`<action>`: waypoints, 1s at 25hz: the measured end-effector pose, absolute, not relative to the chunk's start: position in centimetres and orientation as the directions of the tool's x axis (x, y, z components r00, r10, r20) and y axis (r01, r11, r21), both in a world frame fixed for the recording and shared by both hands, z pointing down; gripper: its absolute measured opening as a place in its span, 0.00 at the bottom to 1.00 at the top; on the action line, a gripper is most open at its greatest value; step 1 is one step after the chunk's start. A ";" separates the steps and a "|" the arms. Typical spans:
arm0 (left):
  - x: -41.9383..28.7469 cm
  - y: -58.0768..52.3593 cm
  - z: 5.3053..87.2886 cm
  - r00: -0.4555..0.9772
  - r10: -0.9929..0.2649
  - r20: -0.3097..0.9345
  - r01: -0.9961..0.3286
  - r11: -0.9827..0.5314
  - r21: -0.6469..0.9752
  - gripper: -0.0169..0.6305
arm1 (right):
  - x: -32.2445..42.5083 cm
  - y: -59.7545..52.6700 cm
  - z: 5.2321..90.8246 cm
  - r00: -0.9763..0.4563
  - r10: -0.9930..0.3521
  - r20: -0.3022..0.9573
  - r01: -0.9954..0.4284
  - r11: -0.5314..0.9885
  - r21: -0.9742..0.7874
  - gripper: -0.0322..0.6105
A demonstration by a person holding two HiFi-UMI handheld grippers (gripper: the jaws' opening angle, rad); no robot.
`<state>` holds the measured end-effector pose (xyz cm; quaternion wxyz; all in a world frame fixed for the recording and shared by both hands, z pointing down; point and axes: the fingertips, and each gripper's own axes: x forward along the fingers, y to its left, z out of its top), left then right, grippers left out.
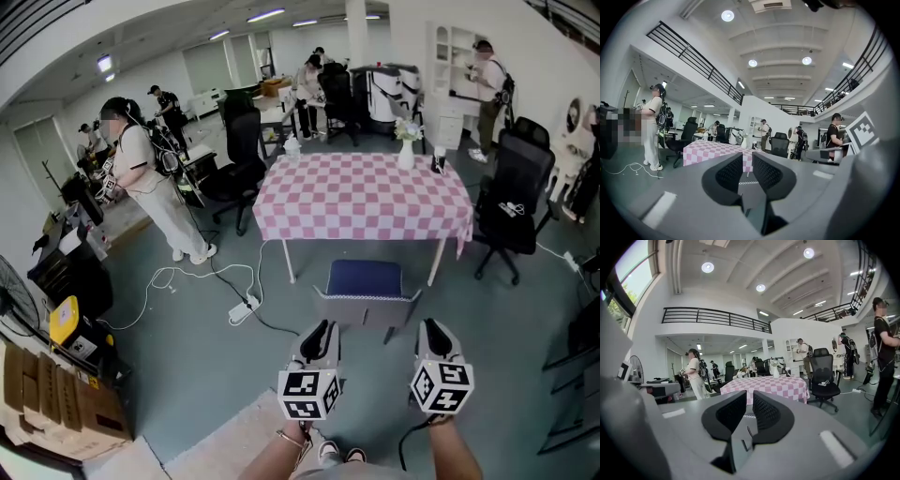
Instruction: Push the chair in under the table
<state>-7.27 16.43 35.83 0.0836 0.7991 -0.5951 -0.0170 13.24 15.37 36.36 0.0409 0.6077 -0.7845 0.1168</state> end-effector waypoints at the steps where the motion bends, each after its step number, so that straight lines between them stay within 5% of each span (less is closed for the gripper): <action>1: -7.2 16.5 35.8 0.294 -0.953 0.072 -0.947 -0.280 0.155 0.12 | 13.3 15.4 36.3 -0.258 -0.944 0.204 -0.963 0.234 -0.136 0.10; 12: -6.9 17.5 35.9 0.296 -0.952 0.080 -0.948 -0.283 0.143 0.24 | 13.3 16.5 35.9 -0.283 -0.943 0.173 -0.953 0.257 -0.161 0.27; 25: -7.2 18.4 37.8 0.239 -0.963 0.128 -0.965 -0.221 0.141 0.25 | 15.3 16.4 37.8 -0.315 -0.925 0.213 -0.944 0.282 -0.171 0.28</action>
